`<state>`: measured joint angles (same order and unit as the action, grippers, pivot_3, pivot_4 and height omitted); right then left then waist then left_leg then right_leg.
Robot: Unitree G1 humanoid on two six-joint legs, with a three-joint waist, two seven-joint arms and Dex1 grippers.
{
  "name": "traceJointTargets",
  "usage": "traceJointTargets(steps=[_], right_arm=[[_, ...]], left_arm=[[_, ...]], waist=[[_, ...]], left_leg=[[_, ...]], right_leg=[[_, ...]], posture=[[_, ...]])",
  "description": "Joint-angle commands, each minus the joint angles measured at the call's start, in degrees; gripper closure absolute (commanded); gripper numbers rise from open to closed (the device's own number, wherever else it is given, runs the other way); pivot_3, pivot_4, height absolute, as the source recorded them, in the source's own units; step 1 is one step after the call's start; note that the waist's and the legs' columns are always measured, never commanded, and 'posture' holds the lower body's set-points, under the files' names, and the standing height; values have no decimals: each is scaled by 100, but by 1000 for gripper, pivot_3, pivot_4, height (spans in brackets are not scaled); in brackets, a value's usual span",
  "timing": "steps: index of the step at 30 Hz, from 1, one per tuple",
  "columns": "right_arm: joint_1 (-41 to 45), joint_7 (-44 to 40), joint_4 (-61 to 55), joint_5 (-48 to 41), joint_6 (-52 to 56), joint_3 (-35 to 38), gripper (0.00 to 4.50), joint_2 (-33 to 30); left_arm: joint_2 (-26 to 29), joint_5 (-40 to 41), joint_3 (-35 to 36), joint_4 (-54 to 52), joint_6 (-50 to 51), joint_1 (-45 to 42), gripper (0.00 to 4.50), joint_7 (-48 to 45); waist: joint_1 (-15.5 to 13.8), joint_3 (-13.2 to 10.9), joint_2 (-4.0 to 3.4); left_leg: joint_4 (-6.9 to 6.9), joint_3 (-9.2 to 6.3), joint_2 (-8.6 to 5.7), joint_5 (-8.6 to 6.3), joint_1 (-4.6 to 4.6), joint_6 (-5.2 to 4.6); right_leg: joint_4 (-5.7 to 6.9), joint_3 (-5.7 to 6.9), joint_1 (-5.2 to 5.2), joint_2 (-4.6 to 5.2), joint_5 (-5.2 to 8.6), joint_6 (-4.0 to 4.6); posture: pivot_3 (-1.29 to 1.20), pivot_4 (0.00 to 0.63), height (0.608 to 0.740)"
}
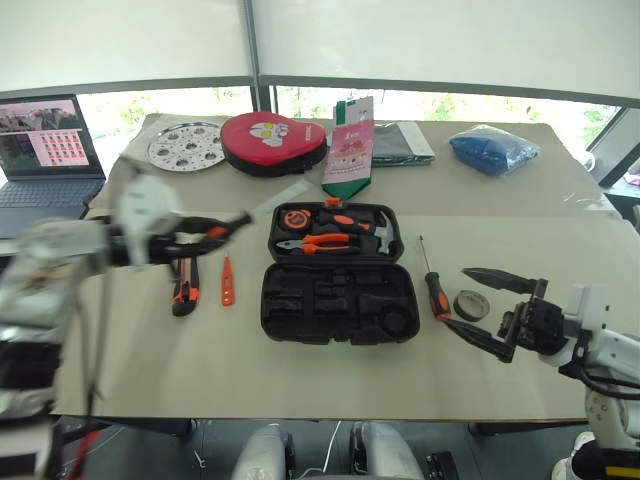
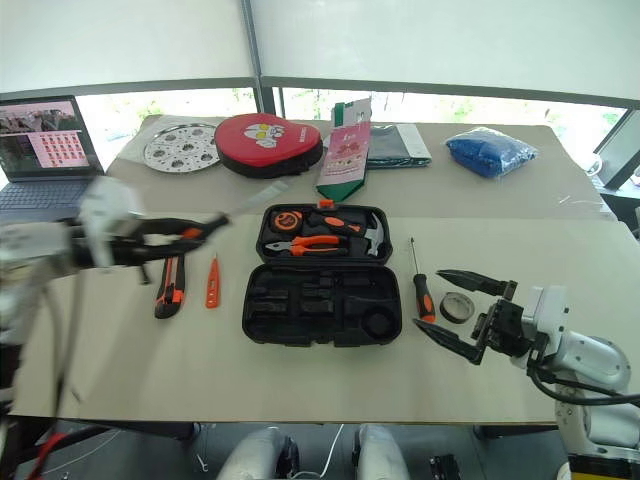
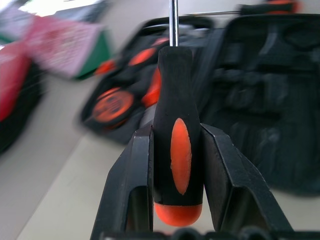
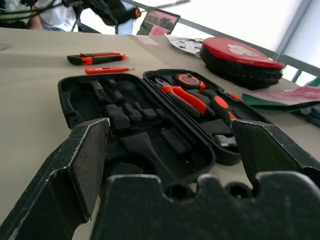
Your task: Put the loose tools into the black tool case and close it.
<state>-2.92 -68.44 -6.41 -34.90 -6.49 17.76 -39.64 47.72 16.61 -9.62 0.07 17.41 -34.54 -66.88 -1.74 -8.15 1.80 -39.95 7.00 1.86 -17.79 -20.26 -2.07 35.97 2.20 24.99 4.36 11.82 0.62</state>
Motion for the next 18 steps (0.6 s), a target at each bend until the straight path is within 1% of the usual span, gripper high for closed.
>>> traceJointTargets(steps=[1, 6, 8, 13, 18], right_arm=[[138, 189, -262, -58, 218, 71, 0, -72], [114, 440, -638, -68, 402, -72, 0, 54], [73, 537, -771, -58, 438, -99, 0, 99], [-101, 627, -954, -49, 421, -110, 0, 205], [-182, 588, -1016, -134, 424, -97, 0, 273]], left_arm=[[-266, -714, -657, 257, 62, -586, 3651, -77], [-676, -1453, -1241, 724, -21, -934, 3651, 44], [-743, -1532, -1299, 730, -4, -962, 3651, -32], [-682, -1756, -1413, 581, 170, -858, 3651, -193], [-856, -1987, -1494, 697, 109, -840, 3651, -81]], waist=[[126, -2, 3], [185, -3, 4], [166, -5, 5], [107, -5, 5], [85, -6, 5]], left_leg=[[2, -4, 0, 1, -5, 1], [3, -18, 3, -1, -2, -3], [1, -19, 2, -16, -4, -30], [-23, -21, 5, -24, -19, -43], [-37, -23, 3, -31, -27, -56]], right_leg=[[1, -8, 1, -2, 0, -1], [-1, -8, 8, -5, 4, -8], [0, -6, 8, -1, 6, -11], [-1, -3, 10, 6, 7, -22], [-1, -1, 10, 9, 7, -27]], posture=[[0, 150, 740], [0, 150, 740], [0, 150, 740], [0, 150, 740], [0, 150, 740]])
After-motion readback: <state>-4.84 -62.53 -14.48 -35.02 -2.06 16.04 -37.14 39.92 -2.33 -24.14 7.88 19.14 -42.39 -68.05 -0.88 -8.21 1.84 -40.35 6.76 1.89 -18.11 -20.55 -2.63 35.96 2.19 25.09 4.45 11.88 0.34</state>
